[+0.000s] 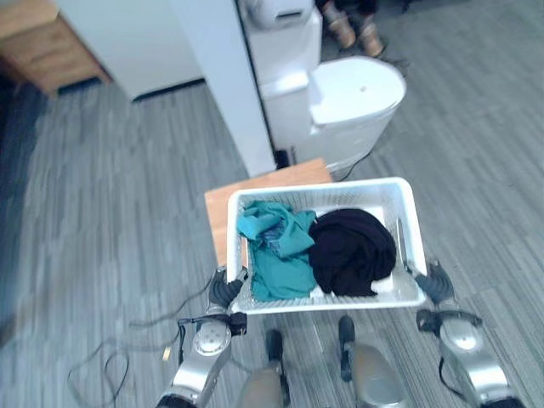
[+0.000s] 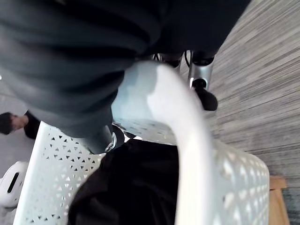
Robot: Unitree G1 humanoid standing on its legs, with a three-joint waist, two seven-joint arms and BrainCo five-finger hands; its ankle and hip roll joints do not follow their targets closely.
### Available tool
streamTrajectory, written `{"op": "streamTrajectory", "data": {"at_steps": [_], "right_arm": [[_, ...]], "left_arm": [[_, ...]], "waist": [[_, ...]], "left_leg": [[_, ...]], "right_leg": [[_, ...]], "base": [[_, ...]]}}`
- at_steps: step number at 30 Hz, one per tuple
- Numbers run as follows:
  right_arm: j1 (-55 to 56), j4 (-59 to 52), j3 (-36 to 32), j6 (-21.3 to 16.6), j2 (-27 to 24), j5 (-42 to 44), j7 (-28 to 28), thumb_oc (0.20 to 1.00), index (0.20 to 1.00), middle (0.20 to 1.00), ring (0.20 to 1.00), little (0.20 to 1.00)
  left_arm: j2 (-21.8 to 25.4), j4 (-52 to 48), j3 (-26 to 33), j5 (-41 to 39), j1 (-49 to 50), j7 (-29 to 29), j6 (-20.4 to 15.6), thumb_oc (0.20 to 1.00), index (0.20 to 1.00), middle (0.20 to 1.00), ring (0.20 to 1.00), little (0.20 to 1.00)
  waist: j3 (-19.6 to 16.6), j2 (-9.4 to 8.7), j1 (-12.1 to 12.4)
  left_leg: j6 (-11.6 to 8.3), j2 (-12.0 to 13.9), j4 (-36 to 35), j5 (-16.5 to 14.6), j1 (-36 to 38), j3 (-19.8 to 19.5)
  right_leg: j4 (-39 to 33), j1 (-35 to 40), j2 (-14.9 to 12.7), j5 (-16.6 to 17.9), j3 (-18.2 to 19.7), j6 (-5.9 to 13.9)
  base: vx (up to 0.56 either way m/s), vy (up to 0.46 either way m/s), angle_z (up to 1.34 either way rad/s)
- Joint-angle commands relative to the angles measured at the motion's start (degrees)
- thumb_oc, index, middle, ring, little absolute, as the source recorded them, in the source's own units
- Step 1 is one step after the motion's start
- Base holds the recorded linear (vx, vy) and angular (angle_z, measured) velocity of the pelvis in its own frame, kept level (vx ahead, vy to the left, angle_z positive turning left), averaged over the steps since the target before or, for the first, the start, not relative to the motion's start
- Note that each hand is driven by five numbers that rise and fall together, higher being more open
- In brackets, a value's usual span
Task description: Grab the laundry basket,head to the washer,open it,put in the laundry and shut it.
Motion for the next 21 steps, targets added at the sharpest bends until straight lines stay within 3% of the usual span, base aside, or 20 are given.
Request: {"op": "streamTrajectory", "data": {"at_steps": [1, 5, 6, 7, 9, 12, 13, 14, 16, 18, 21], "right_arm": [[-5.01, -5.58, -1.49, -7.43, 1.46, 5.51, 6.07, 0.2, 0.2, 0.2, 0.2, 0.2], [-6.4, -8.1, -1.03, -8.14, 3.0, 5.38, 5.23, 0.2, 0.2, 0.2, 0.2, 0.2], [-6.97, -8.53, -0.69, -8.33, 3.26, 5.33, 4.92, 0.2, 0.2, 0.2, 0.2, 0.2], [-7.11, -8.87, -0.3, -8.47, 3.37, 5.29, 4.77, 0.2, 0.2, 0.2, 0.2, 0.2], [-6.99, -9.61, 0.1, -8.73, 3.47, 4.87, 4.36, 0.2, 0.2, 0.2, 0.2, 0.2], [-7.66, -9.65, 1.6, -8.88, 3.55, 4.87, 4.43, 0.2, 0.2, 0.2, 0.2, 0.2], [-7.76, -9.75, 1.94, -8.82, 3.68, 4.77, 4.62, 0.2, 0.2, 0.2, 0.2, 0.2], [-7.62, -9.96, 2.25, -8.68, 3.69, 4.74, 4.97, 0.2, 0.2, 0.2, 0.2, 0.2], [-6.22, -10.2, 2.11, -8.52, 3.79, 5.29, 5.39, 0.2, 0.2, 0.2, 0.2, 0.2], [-5.74, -10.42, 2.08, -8.45, 3.13, 5.9, 5.49, 0.2, 0.2, 0.2, 0.2, 0.2], [-7.1, -10.24, 2.9, -8.89, 0.98, 7.01, 5.13, 0.2, 0.2, 0.2, 0.2, 0.2]], "left_arm": [[2.63, -6.14, 2.17, -1.38, -1.94, -7.37, -5.72, 0.2, 0.2, 0.2, 0.2, 0.2], [3.66, -7.11, 1.31, -0.53, -4.4, -6.68, -6.36, 0.2, 0.2, 0.2, 0.2, 0.2], [3.94, -7.27, 1.17, -0.71, -5.4, -6.4, -6.56, 0.2, 0.2, 0.2, 0.2, 0.2], [4.19, -7.49, 1.06, -0.71, -5.78, -6.26, -6.69, 0.2, 0.2, 0.2, 0.2, 0.2], [4.35, -8.21, 0.54, -0.21, -6.53, -6.29, -6.61, 0.2, 0.2, 0.2, 0.2, 0.2], [4.36, -9.4, 1.54, -0.55, -5.77, -6.03, -6.77, 0.2, 0.2, 0.2, 0.2, 0.2], [4.34, -9.54, 1.73, -0.54, -5.18, -6.32, -6.64, 0.2, 0.2, 0.2, 0.2, 0.2], [4.19, -9.34, 1.54, -0.47, -4.65, -6.76, -6.4, 0.2, 0.2, 0.2, 0.2, 0.2], [3.71, -8.46, 1.55, -0.13, -3.82, -7.46, -6.13, 0.2, 0.2, 0.2, 0.2, 0.2], [3.38, -8.2, 1.01, -0.3, -3.54, -7.95, -6.18, 0.2, 0.2, 0.2, 0.2, 0.2], [2.27, -8.03, -0.53, -1.19, -4.11, -7.43, -6.41, 0.2, 0.2, 0.2, 0.2, 0.2]], "waist": [[-3.98, -2.62, -0.8], [-2.53, -3.38, -2.72], [-1.88, -3.5, -2.67], [-1.69, -3.46, -2.47], [-1.77, -2.87, -2.01], [-2.39, -2.53, 0.34], [-2.84, -2.61, 0.71], [-3.28, -2.82, 0.4], [-3.98, -2.96, -0.71], [-4.15, -2.87, -1.49], [-2.48, -2.3, -0.67]], "left_leg": [[1.43, -3.22, 3.54, -9.12, 2.18, 1.65], [2.72, -3.41, 2.9, -9.56, 2.0, 9.08], [2.85, -3.06, 3.18, -9.86, 2.04, 11.45], [2.84, -2.72, 3.23, -10.16, 2.28, 13.17], [2.43, -1.39, 3.88, -12.15, 4.1, 17.13], [2.14, 0.57, 5.42, -12.41, 5.07, 24.04], [2.1, 0.98, 5.6, -12.54, 5.51, 26.4], [2.11, 1.18, 5.58, -12.53, 6.26, 28.35], [2.06, 1.55, 6.85, -13.83, 7.88, 30.06], [1.67, 3.52, 13.99, -15.61, 7.35, 30.81], [-1.26, 7.73, 27.77, -11.99, 3.19, 25.65]], "right_leg": [[-8.8, 3.47, 0.53, 1.04, 3.52, 3.27], [-5.92, -2.24, 1.13, 3.39, 7.71, 5.73], [-4.83, -3.49, 0.83, 3.28, 6.1, 6.03], [-4.54, -3.63, -0.08, 2.92, 3.26, 5.9], [-3.39, -2.95, -2.95, 0.43, -7.32, 5.4], [-0.09, -2.05, -8.28, -1.29, -24.5, 3.7], [0.48, -1.2, -9.52, -1.53, -28.16, 3.3], [0.42, -0.81, -9.49, -1.41, -28.51, 3.07], [0.39, -1.91, -8.38, -1.73, -24.58, 3.29], [-1.75, -0.68, -6.79, -2.32, -22.21, 2.42], [-3.77, 2.16, -2.8, -4.36, -18.81, 0.06]], "base": [[-0.14, 0.183, -1.05], [-0.17, 0.132, -1.26], [-0.17, 0.062, -0.95], [-0.11, 0.024, -1.24], [0.04, 0.021, -1.85], [-0.01, -0.065, -1.42], [0.01, -0.088, -2.23], [0.09, -0.096, -2.19], [0.22, -0.18, -1.36], [0.25, -0.237, -1.04], [0.25, -0.199, -1.12]]}}
